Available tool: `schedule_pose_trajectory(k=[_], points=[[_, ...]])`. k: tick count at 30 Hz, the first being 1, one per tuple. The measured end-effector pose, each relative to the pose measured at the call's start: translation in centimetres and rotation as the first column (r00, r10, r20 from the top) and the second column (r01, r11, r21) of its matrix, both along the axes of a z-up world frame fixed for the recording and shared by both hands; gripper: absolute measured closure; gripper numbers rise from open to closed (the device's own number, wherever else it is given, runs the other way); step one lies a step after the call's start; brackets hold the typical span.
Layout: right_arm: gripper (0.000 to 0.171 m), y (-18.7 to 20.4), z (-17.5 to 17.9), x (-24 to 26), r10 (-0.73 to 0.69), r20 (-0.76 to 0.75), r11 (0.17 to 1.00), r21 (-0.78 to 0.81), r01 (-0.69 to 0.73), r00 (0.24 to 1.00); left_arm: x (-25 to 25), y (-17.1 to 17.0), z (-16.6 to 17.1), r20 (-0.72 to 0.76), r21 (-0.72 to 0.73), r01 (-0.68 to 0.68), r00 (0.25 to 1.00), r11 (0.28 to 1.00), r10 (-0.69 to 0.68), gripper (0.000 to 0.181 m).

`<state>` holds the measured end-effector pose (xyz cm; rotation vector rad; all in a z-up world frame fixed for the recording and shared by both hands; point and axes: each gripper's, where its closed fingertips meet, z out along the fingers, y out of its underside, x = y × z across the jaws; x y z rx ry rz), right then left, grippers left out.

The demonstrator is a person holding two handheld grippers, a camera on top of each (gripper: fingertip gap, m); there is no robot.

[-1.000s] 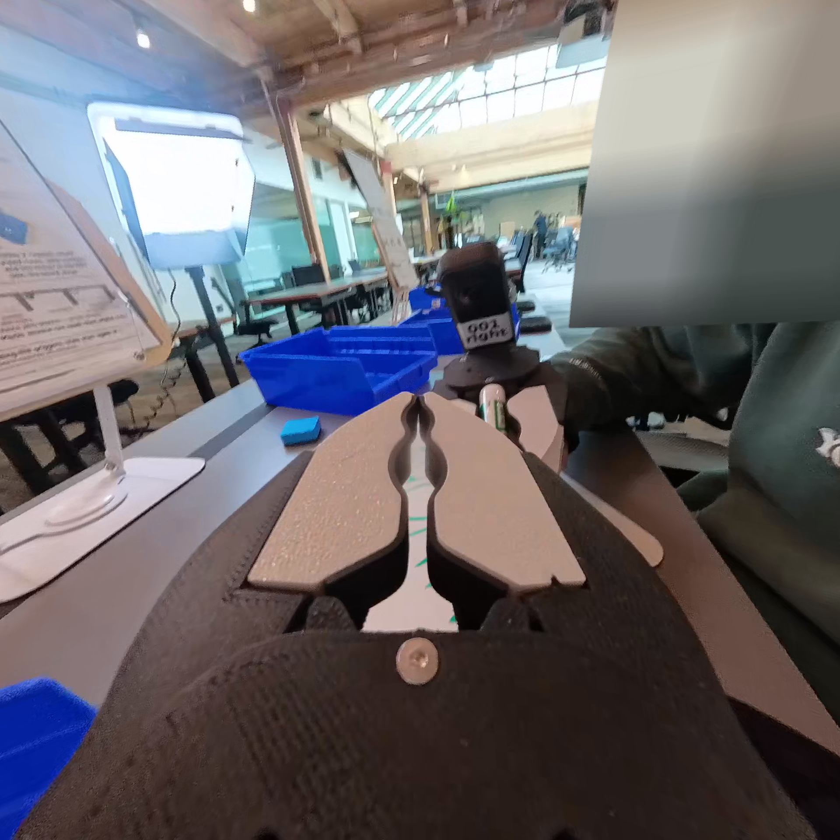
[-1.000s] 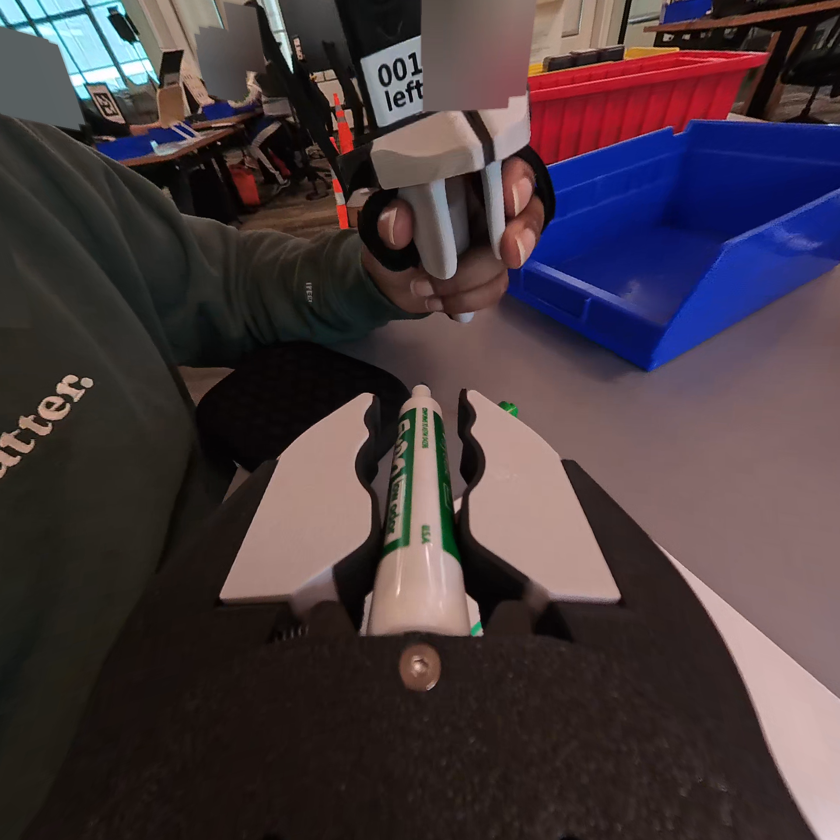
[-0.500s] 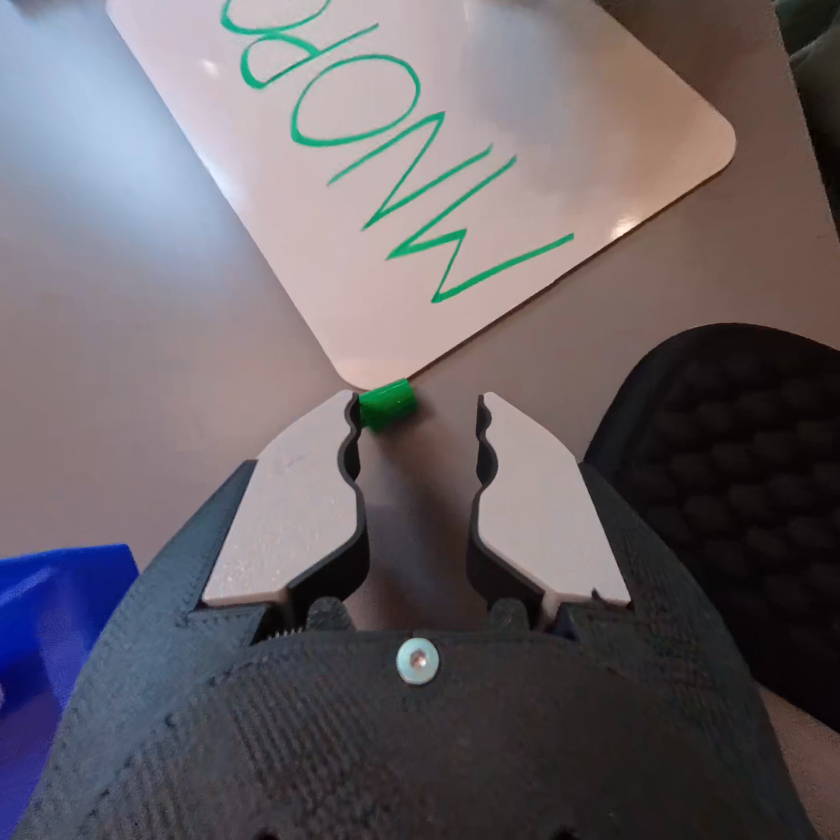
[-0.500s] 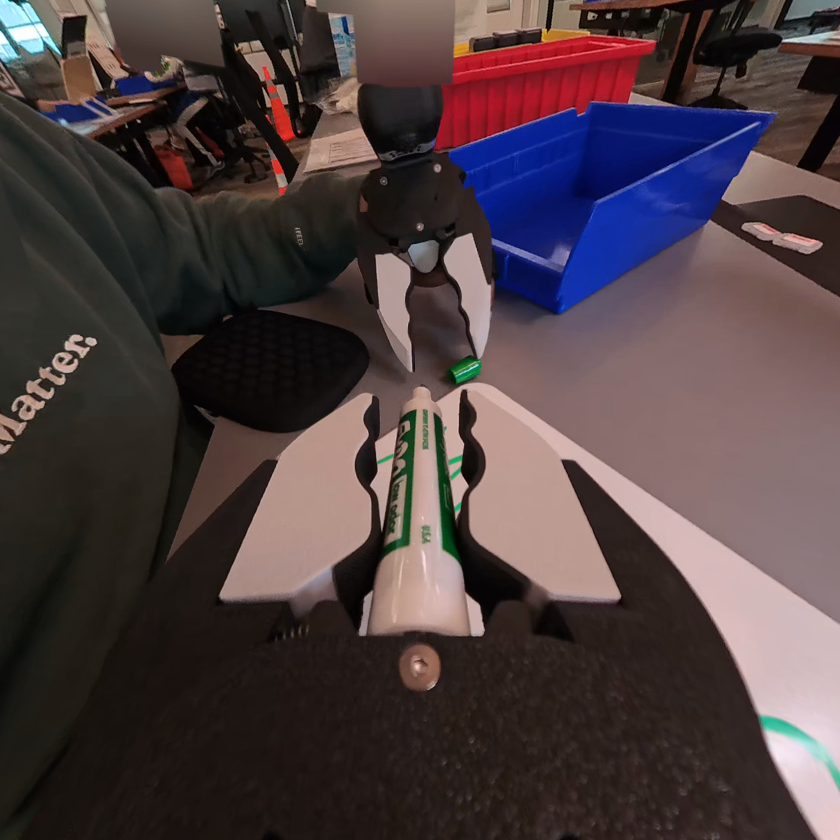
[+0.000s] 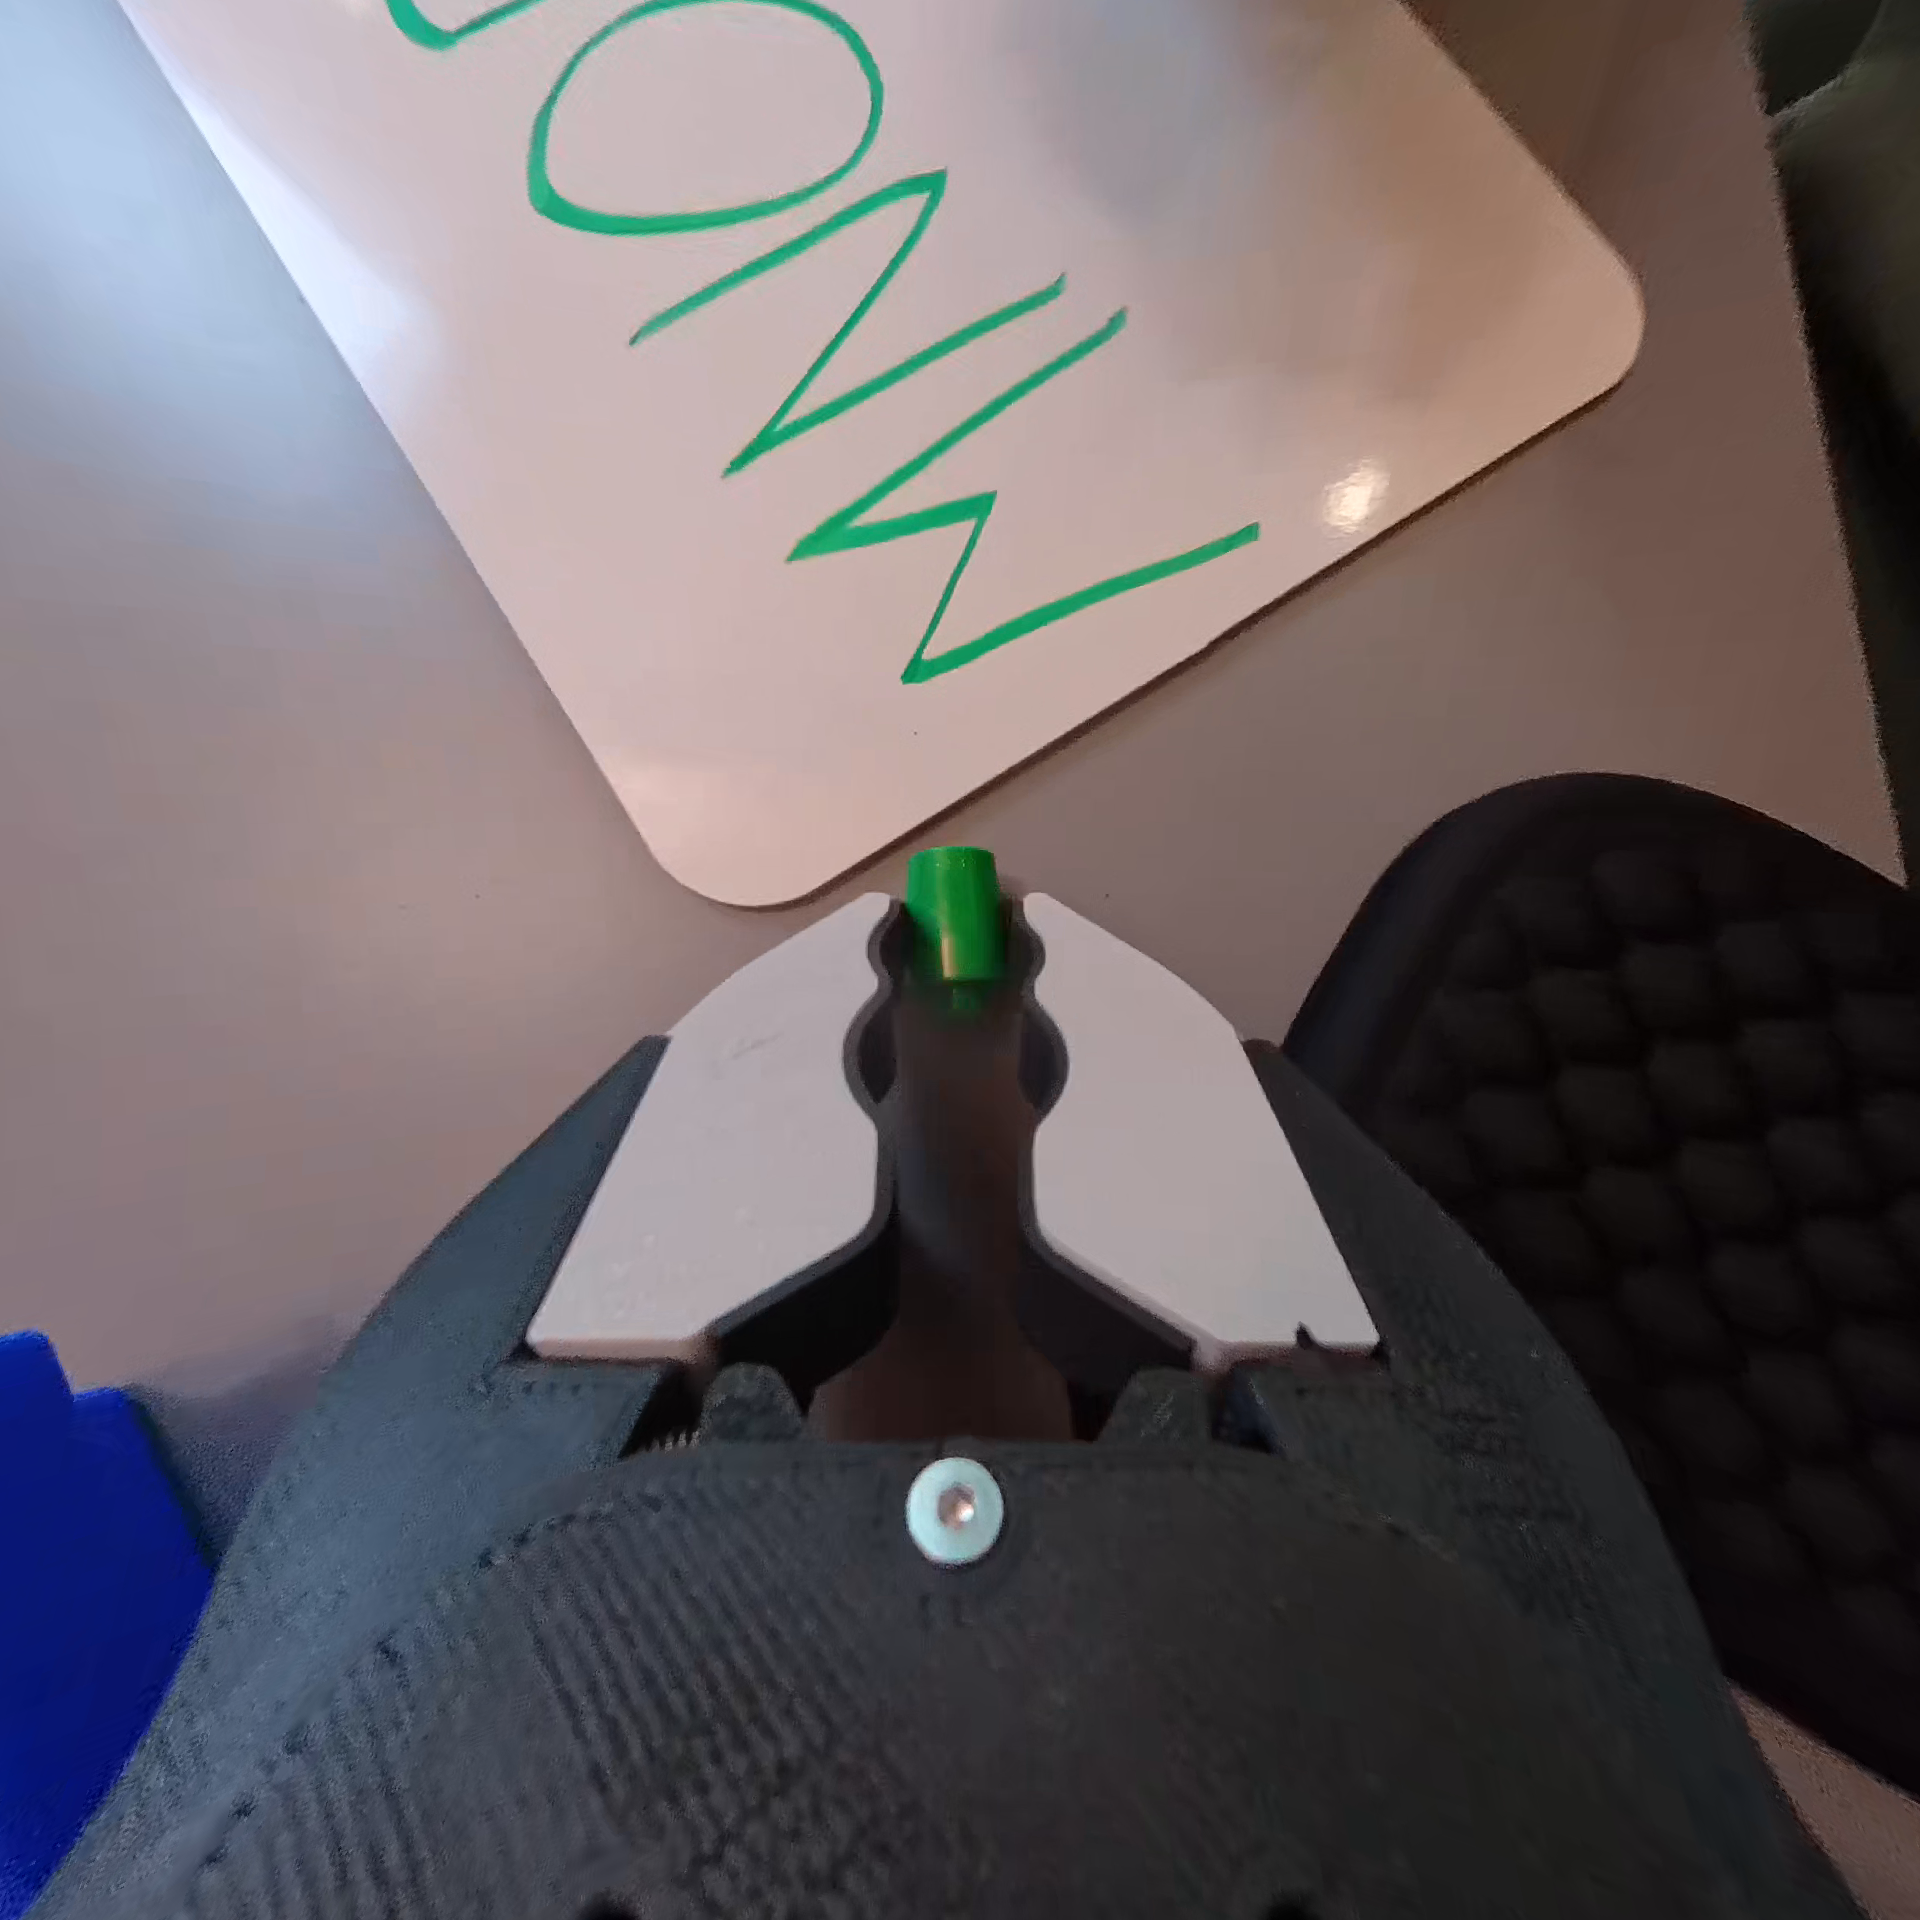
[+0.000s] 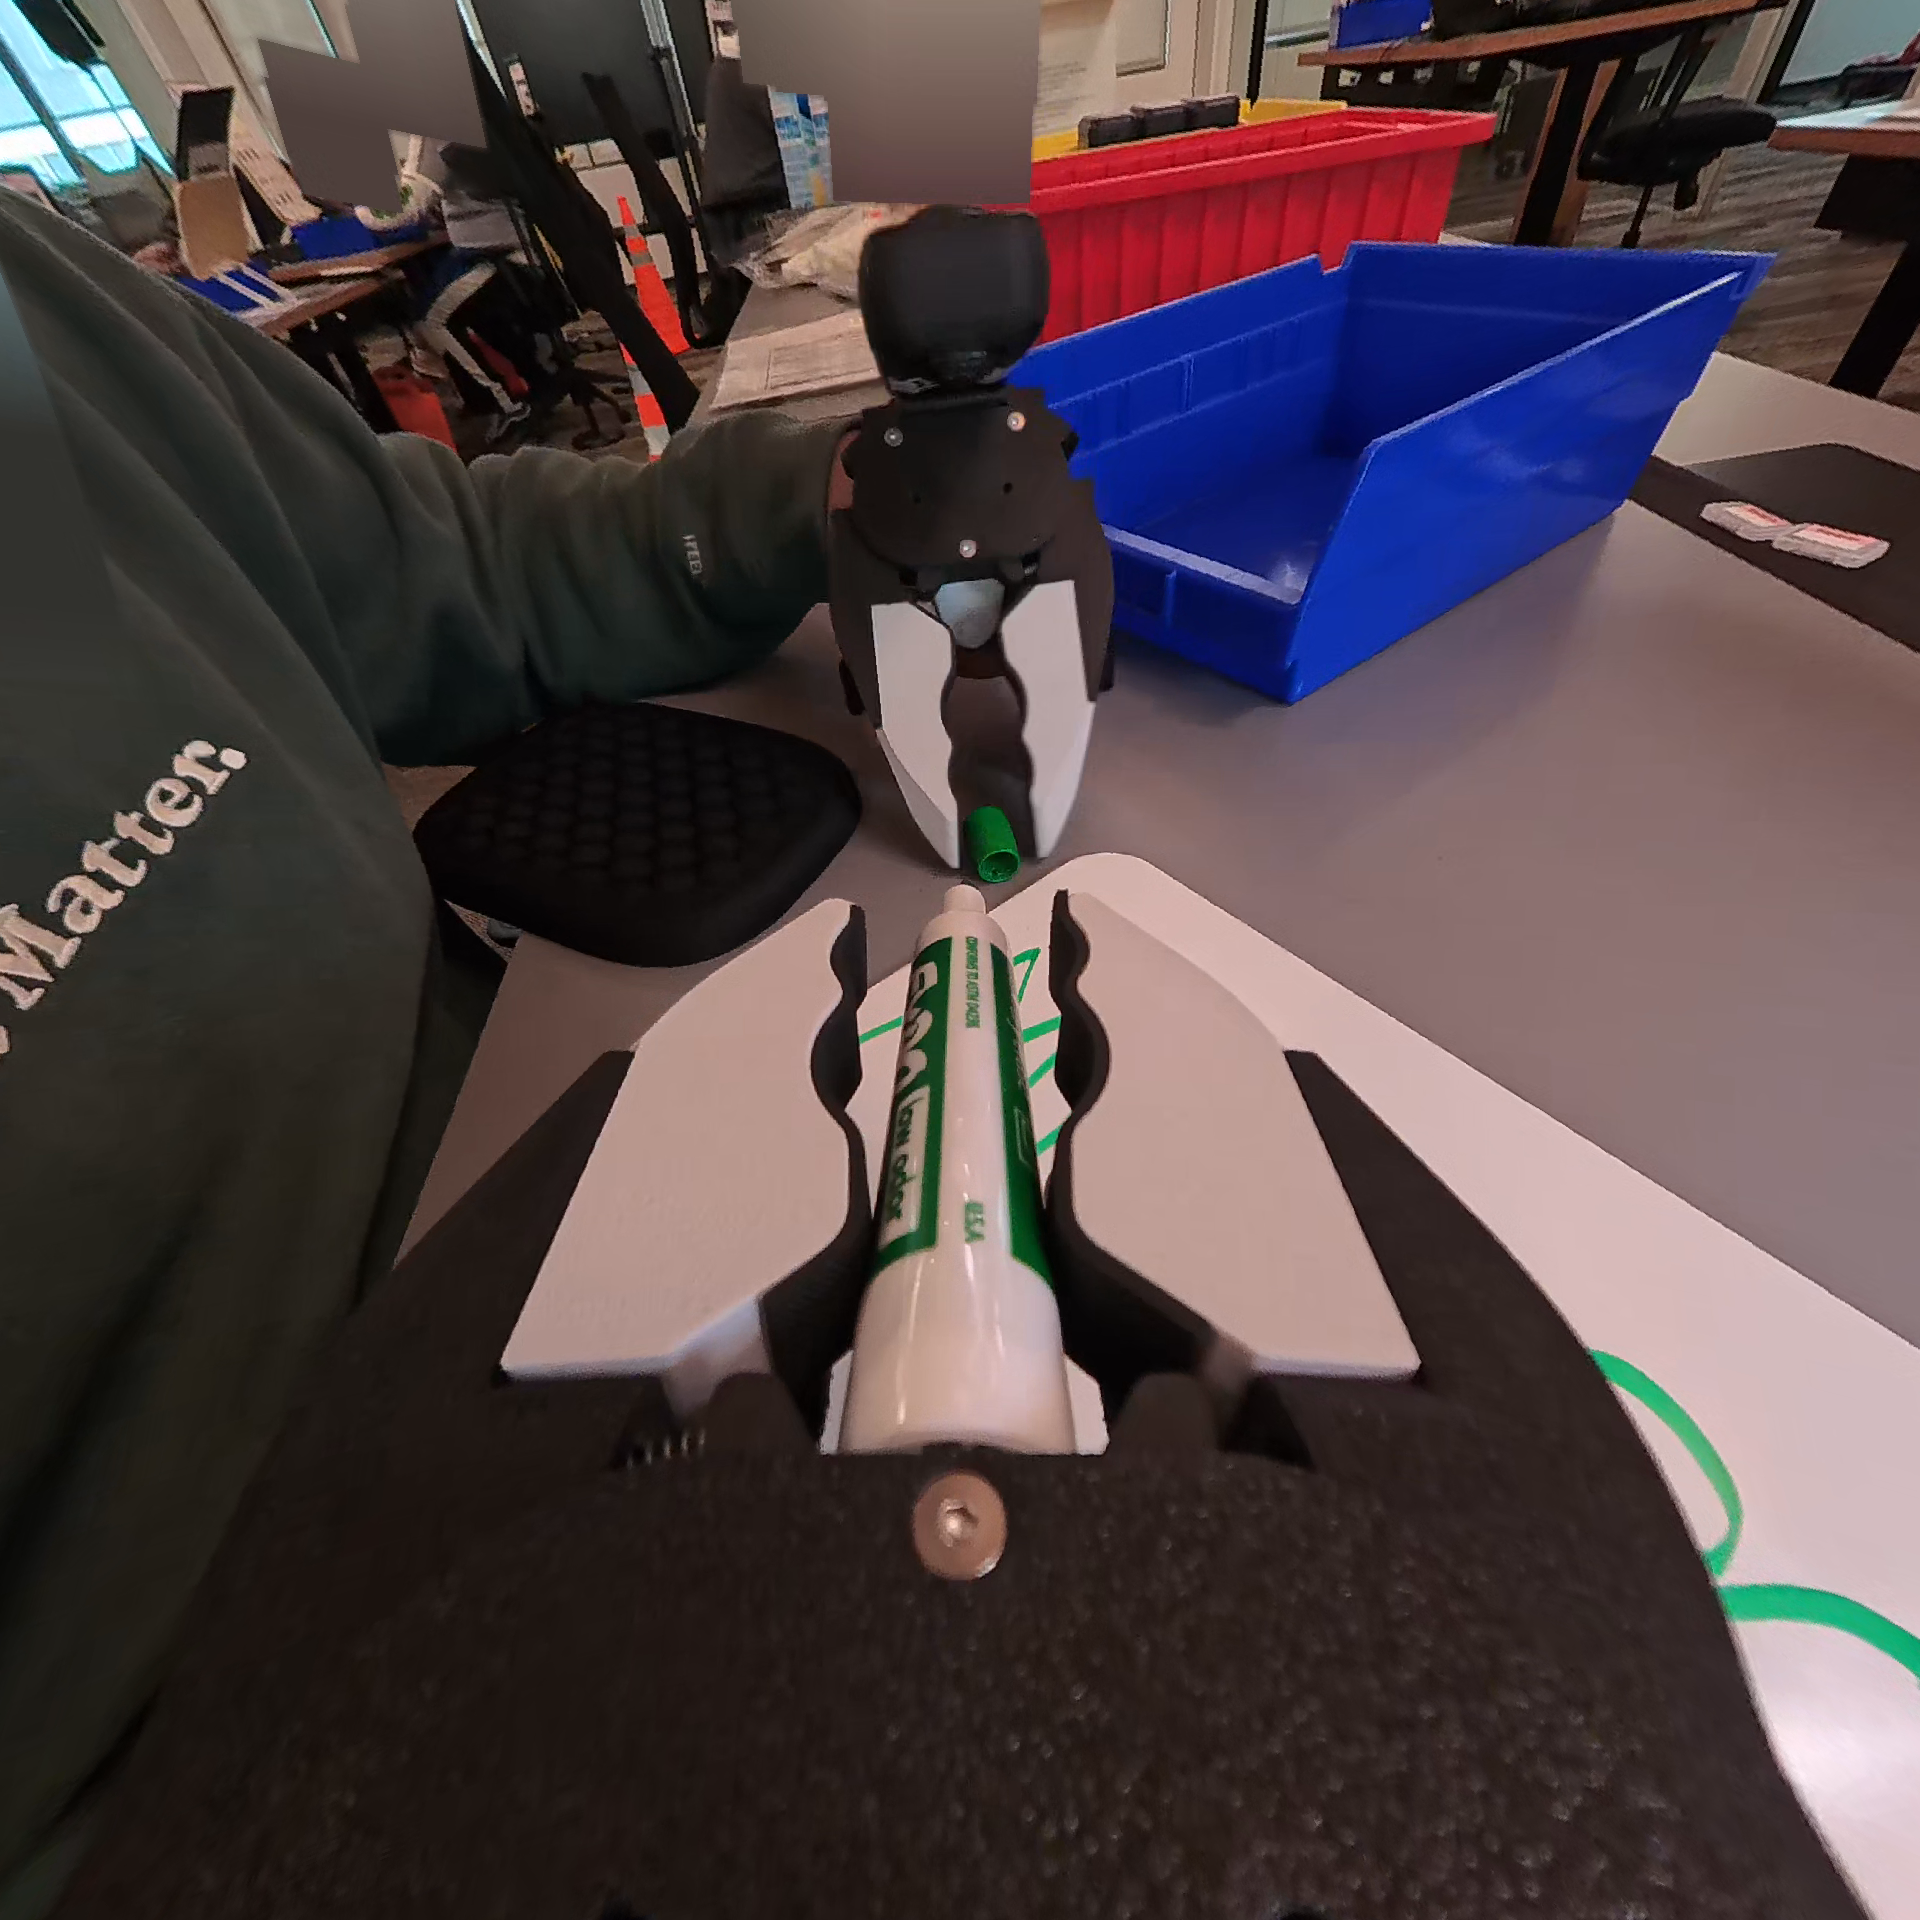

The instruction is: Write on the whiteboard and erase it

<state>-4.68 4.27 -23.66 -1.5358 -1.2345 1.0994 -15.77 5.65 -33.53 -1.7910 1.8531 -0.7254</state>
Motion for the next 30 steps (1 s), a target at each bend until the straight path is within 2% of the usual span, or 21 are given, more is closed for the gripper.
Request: schedule_pose_trajectory(k=[4, 6, 9, 11, 13, 18, 24, 30], points=[[0.137, 0.1, -0.1, 0.1, -0.01, -0.005, 1.0, 0.004, 0.01, 1.0, 0.4, 0.9, 0.2, -0.006, 0.143, -0.043, 0.999, 0.989, 0.044, 0.163], [0.137, 0.2, 0.1, 0.1, -0.018, -0.019, 1.0, 0.009, 0.019, 1.0, 1.7, 0.7, 1.9, 0.124, 0.121, -0.059, 0.991, 0.991, 0.044, 0.163], [0.137, 0.2, 0.6, -0.2, -0.03, -0.053, 0.999, 0.03, 0.031, 0.998, 4.2, 0.6, 6.4, 0.375, 0.095, -0.117, 0.924, 0.989, 0.073, 0.163], [0.137, 0.0, 1.0, -0.6, -0.024, -0.077, 0.999, 0.036, 0.027, 0.997, 5.6, -0.2, 7.7, 0.441, 0.128, -0.115, 0.896, 0.985, 0.047, 0.163], [0.137, -0.3, 1.1, -1.2, -0.025, -0.084, 0.999, 0.026, 0.027, 0.996, 6.8, -1.1, 8.0, 0.445, 0.197, -0.104, 0.895, 0.975, 0.006, 0.163], [0.137, -0.7, 0.2, -1.9, -0.017, -0.049, 1.0, 0.018, 0.018, 0.999, 8.0, -2.1, 8.3, 0.451, 0.233, -0.091, 0.892, 0.968, -0.025, 0.163], [0.138, -1.4, -1.4, -2.8, -0.003, 0.028, 1.0, 0.026, 0.003, 1.0, 8.7, -2.5, 7.1, 0.368, 0.313, -0.082, 0.929, 0.946, -0.041, 0.163], [0.139, -1.5, -1.8, -2.7, -0.001, 0.026, 0.998, -0.06, 0.003, 1.0, 8.9, -2.7, 7.1, 0.37, 0.339, -0.089, 0.928, 0.937, -0.045, 0.164]])
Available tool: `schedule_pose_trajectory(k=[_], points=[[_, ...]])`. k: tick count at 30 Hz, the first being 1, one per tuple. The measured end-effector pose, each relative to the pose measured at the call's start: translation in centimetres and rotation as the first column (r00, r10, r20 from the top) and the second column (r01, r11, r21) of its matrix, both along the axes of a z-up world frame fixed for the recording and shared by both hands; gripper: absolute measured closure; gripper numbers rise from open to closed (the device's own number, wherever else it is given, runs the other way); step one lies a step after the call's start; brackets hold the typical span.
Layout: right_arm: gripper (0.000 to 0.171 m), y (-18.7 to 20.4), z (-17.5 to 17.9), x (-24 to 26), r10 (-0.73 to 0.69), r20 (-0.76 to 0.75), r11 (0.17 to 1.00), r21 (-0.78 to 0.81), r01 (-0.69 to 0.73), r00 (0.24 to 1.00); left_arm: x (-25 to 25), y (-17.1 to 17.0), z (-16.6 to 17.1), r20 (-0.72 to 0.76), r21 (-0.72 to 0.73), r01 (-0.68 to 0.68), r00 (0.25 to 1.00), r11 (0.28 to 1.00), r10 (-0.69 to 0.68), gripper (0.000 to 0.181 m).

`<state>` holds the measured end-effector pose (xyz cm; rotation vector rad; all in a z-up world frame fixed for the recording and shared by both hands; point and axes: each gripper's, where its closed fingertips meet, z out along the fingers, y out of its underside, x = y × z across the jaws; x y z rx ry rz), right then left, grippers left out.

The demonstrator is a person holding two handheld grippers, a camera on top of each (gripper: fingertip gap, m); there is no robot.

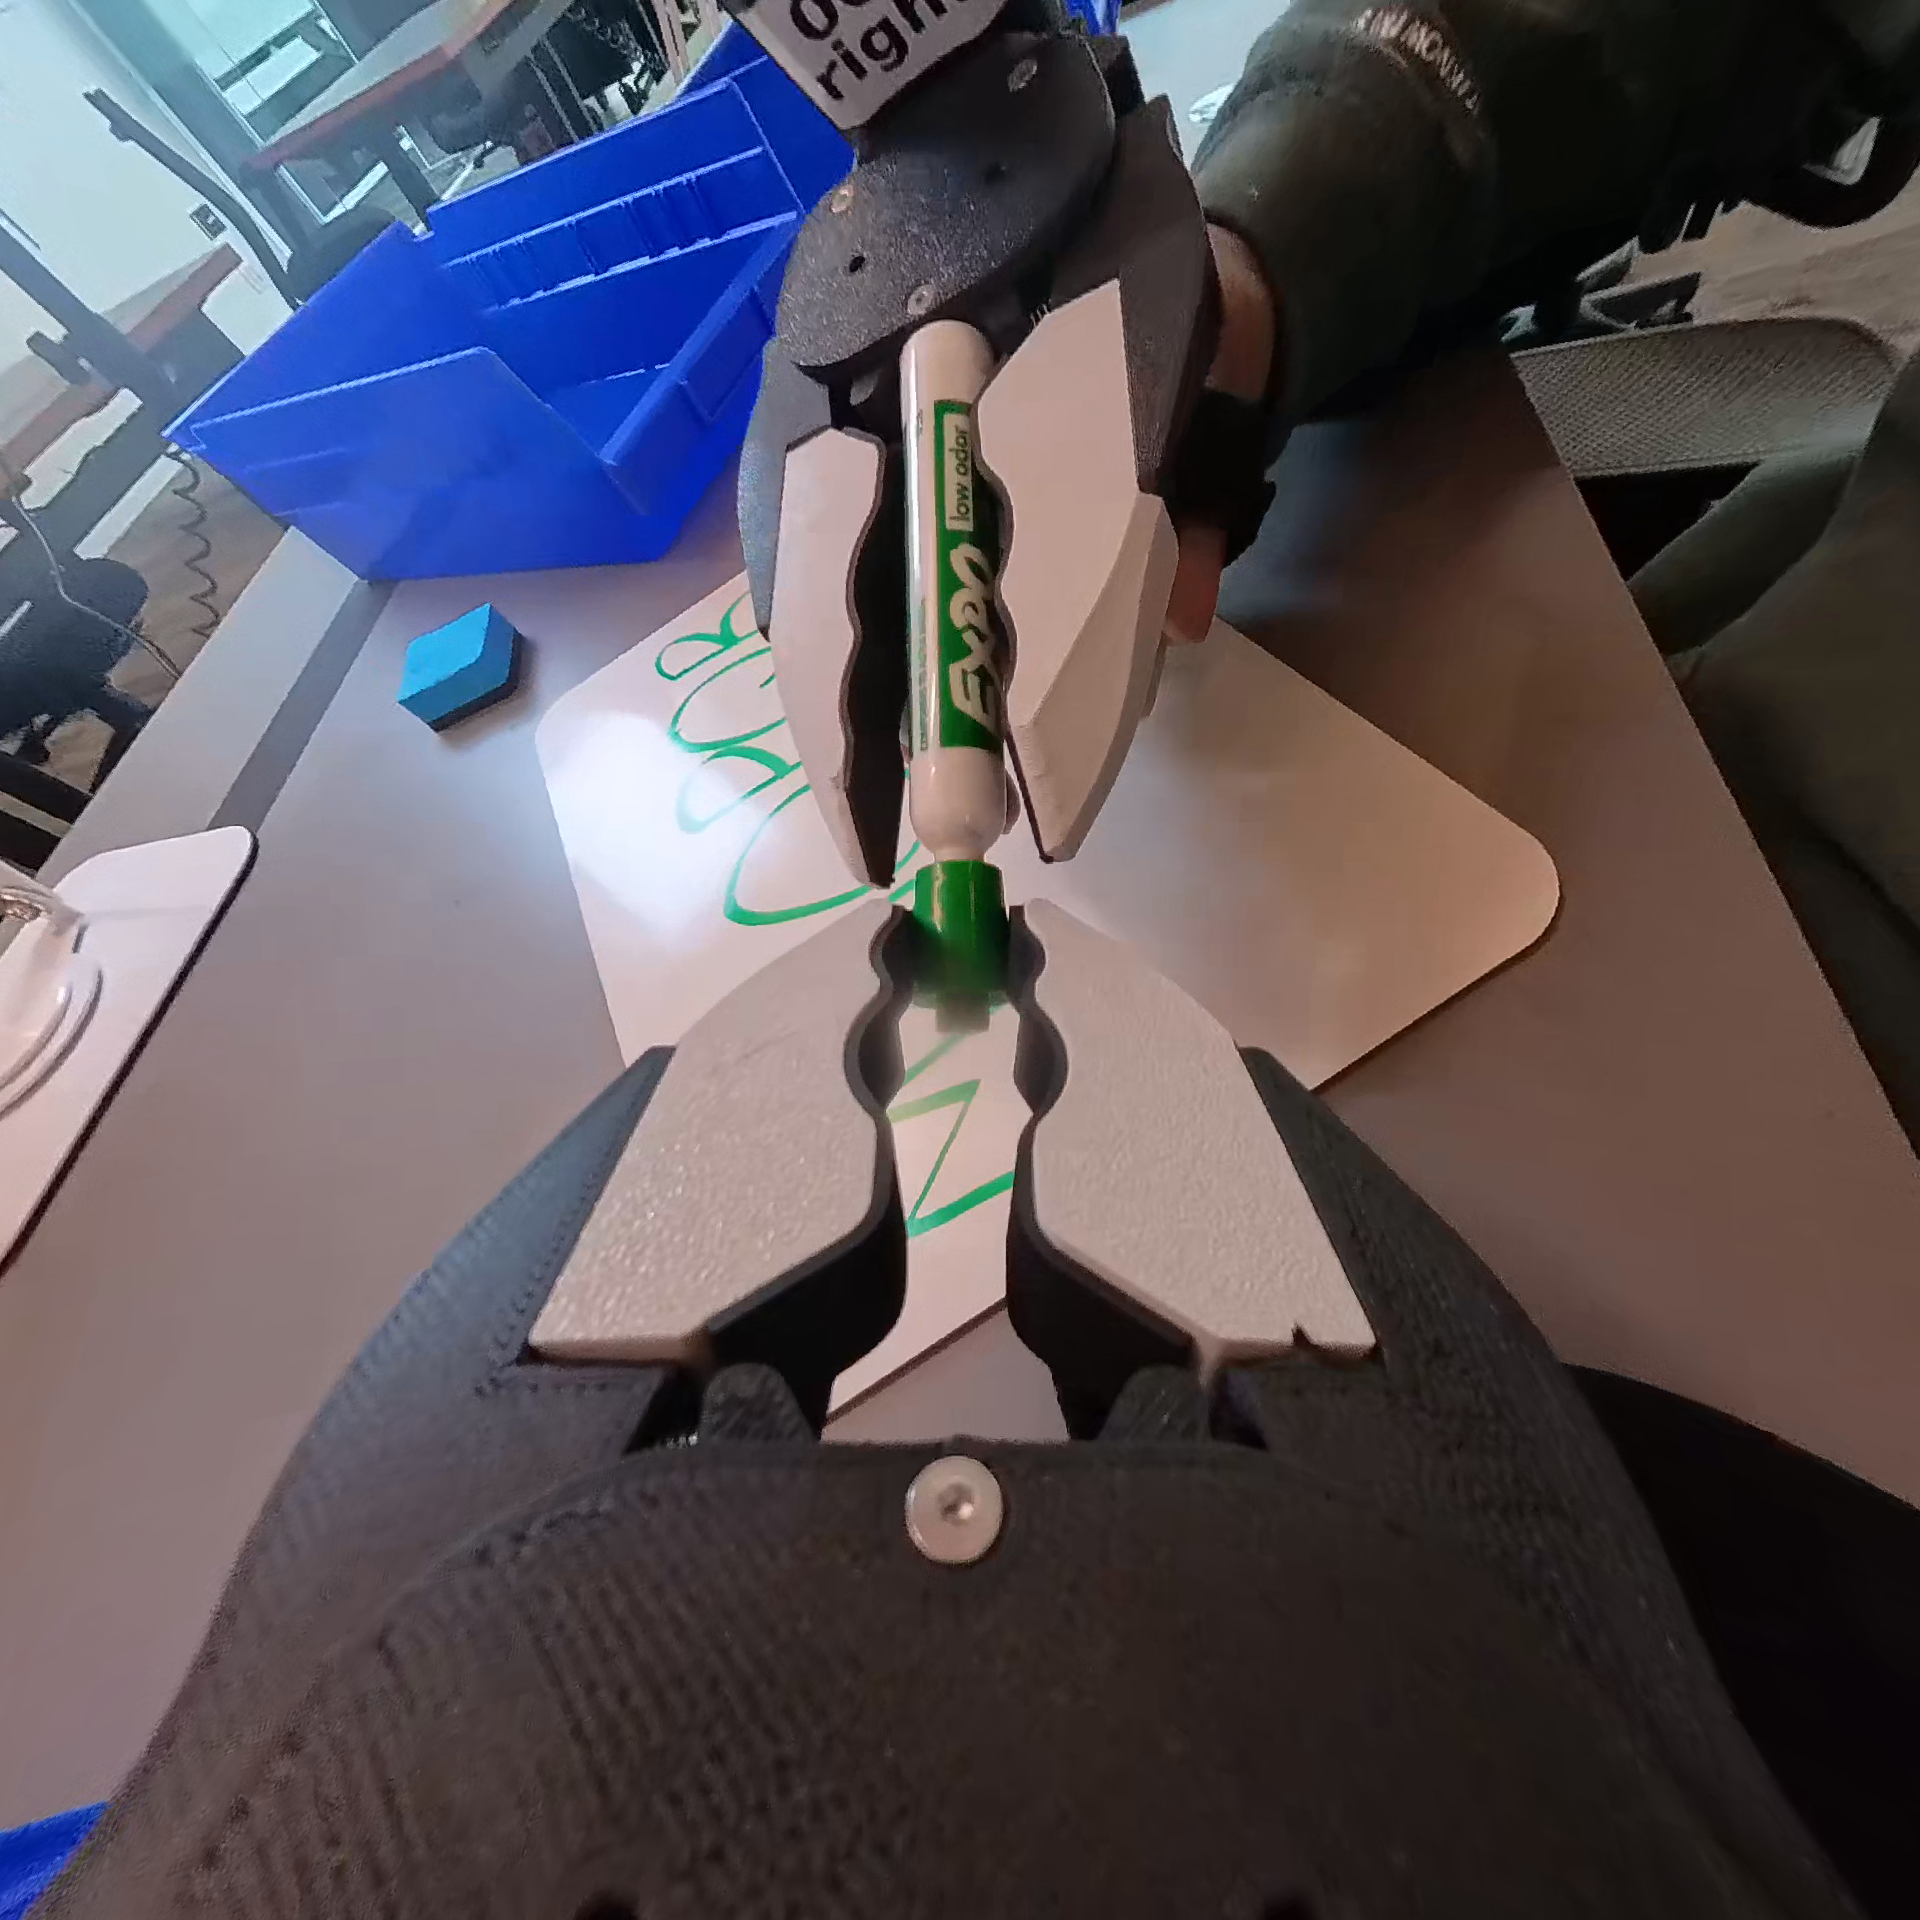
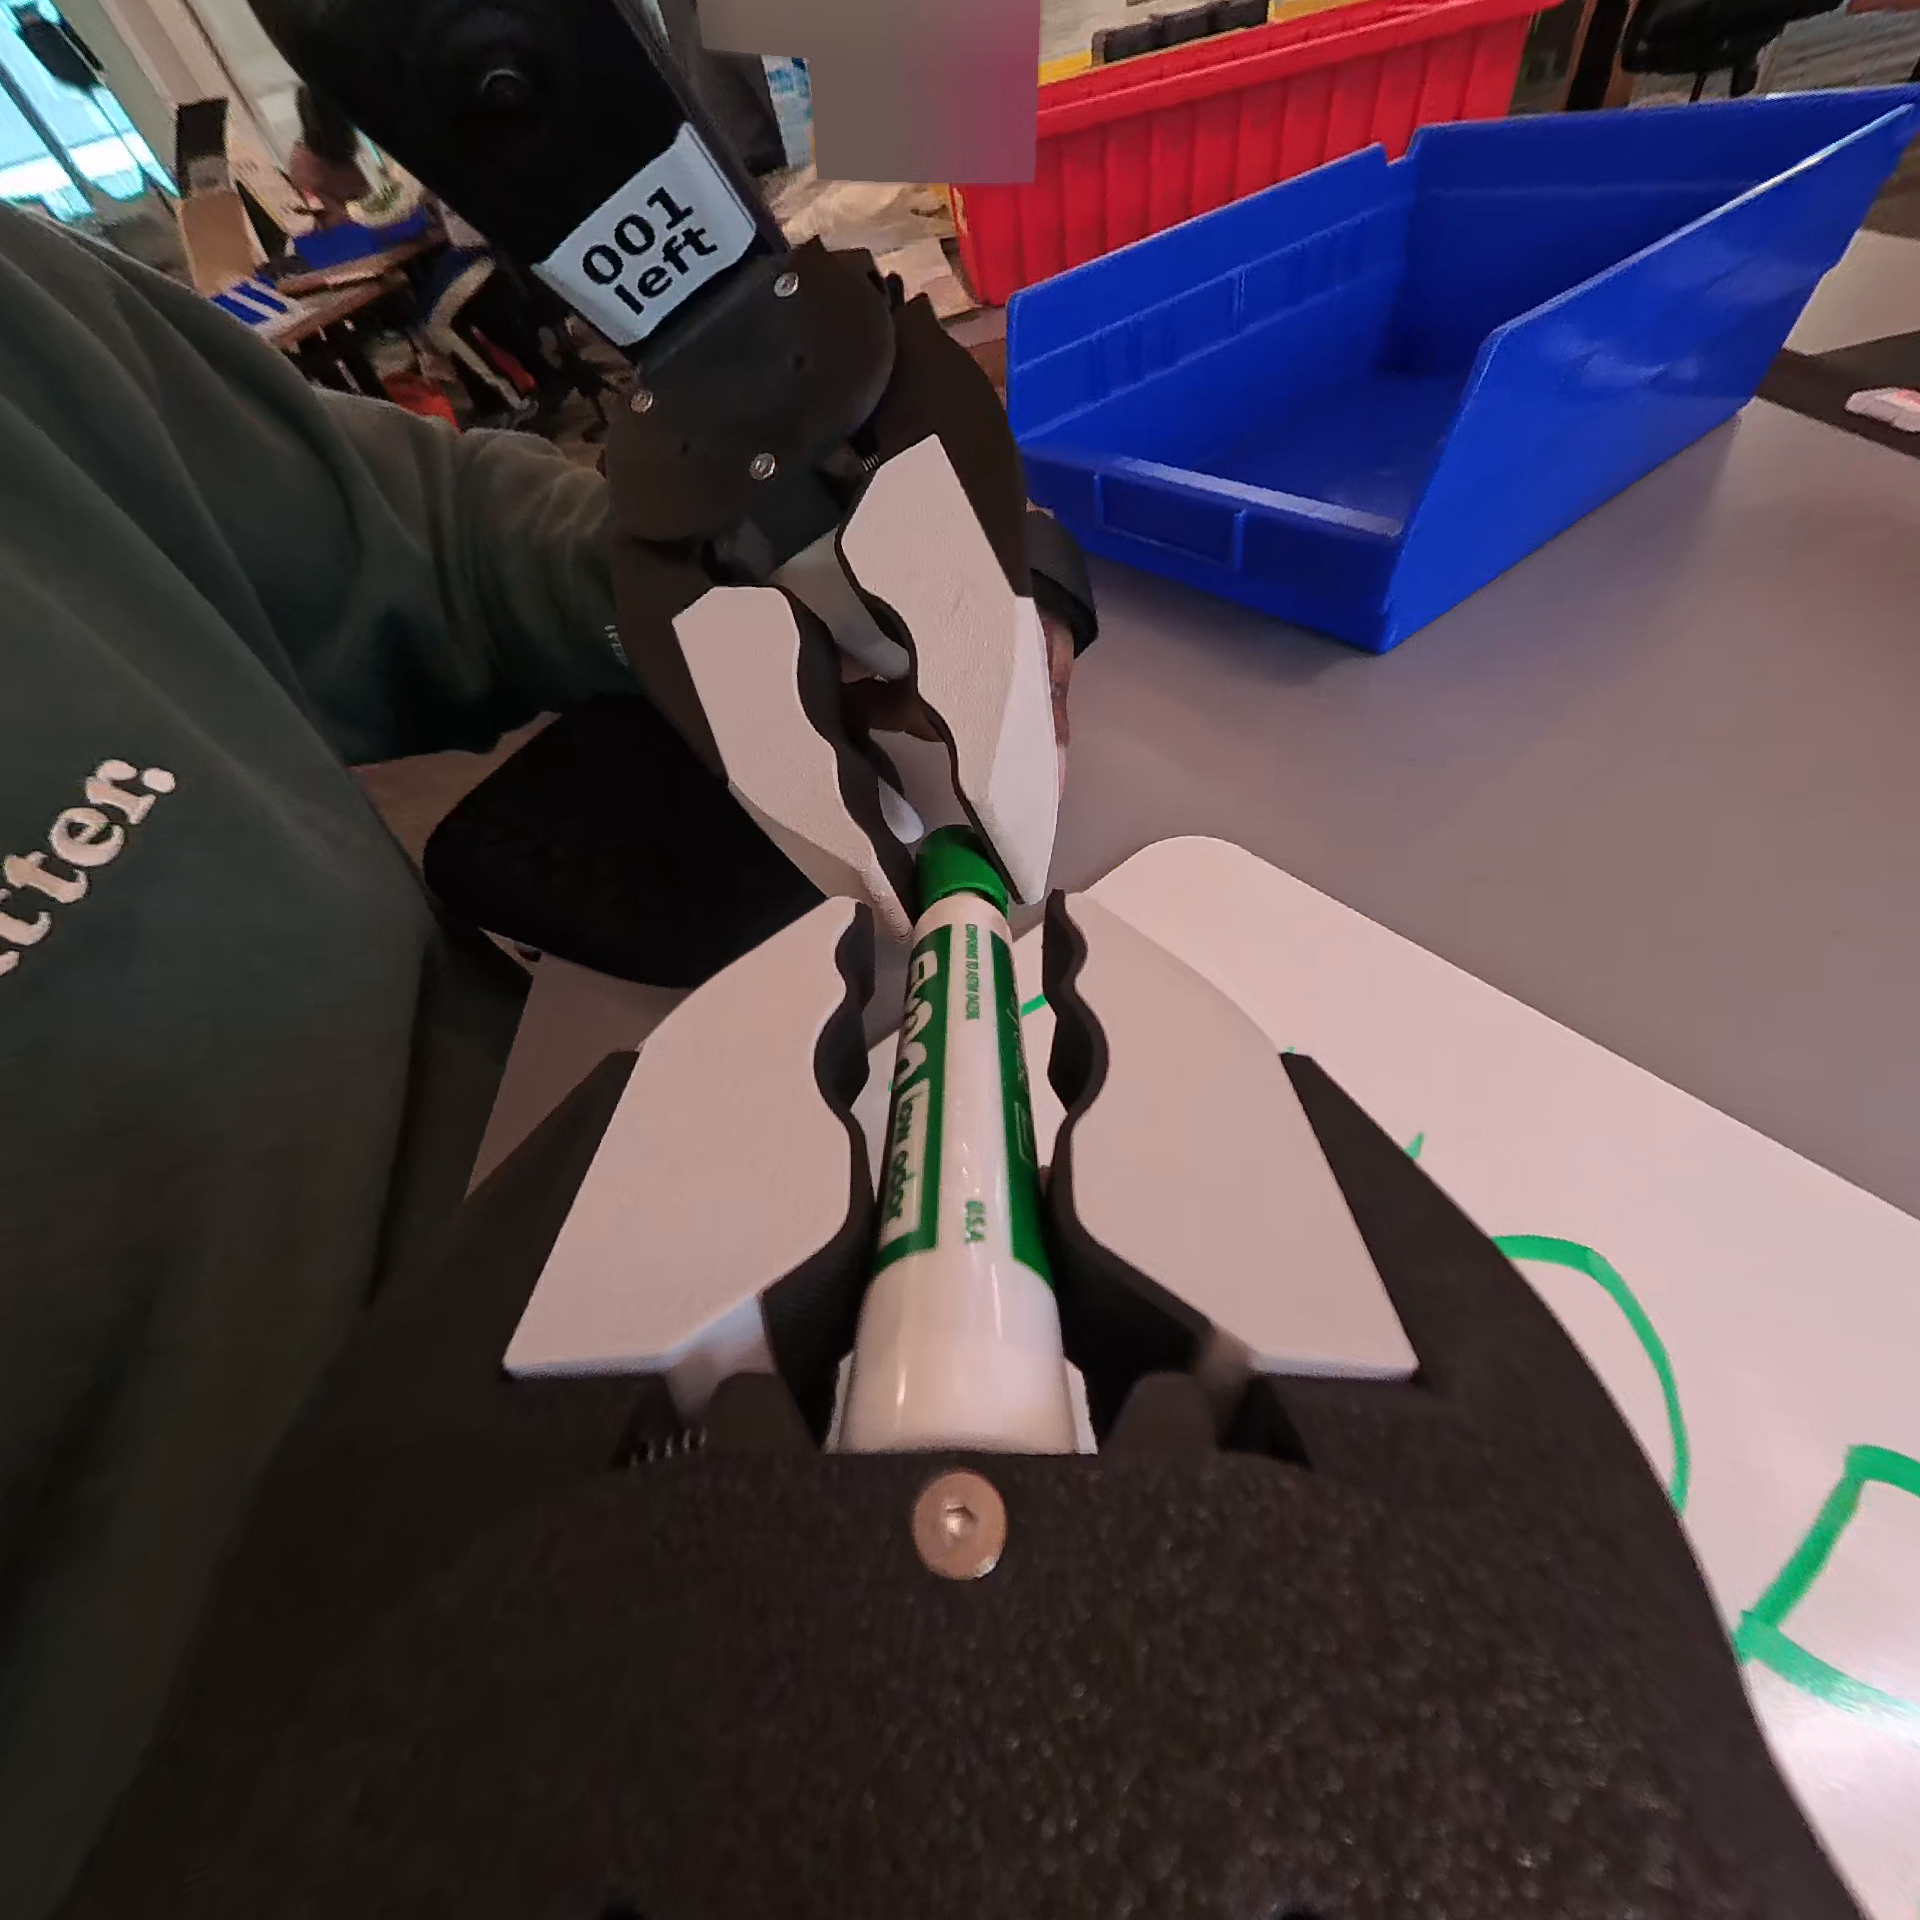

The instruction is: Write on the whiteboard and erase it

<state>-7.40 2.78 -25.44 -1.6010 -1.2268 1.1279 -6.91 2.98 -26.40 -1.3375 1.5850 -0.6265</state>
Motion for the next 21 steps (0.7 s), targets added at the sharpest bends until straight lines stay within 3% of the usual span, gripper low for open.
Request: schedule_pose_trajectory(k=[6, 12, 18, 21], points=[[0.139, -0.2, -0.2, -0.4, -0.006, 0.025, 0.999, 0.034, 0.005, 1.0, 0.2, -0.2, -0.1, -0.036, 0.07, 0.013, 0.999, 0.997, -0.011, 0.164], [0.137, 0.0, 0.8, -0.3, 0.042, 0.007, 0.999, 0.019, -0.043, 0.999, 0.1, 0.2, 1.3, 0.051, -0.028, 0.043, 0.998, 0.999, -0.041, 0.163], [0.123, 3.6, 3.2, 3.7, -0.123, 0.155, 0.935, 0.349, 0.062, 0.98, -2.3, 2.4, -0.8, -0.048, -0.085, -0.033, 0.998, 0.996, 0.029, 0.163], [0.128, 3.3, 2.8, 4.2, -0.148, 0.298, 0.891, 0.454, -0.004, 0.943, -2.0, 2.5, -2.1, -0.128, -0.085, -0.044, 0.991, 0.995, 0.032, 0.163]])
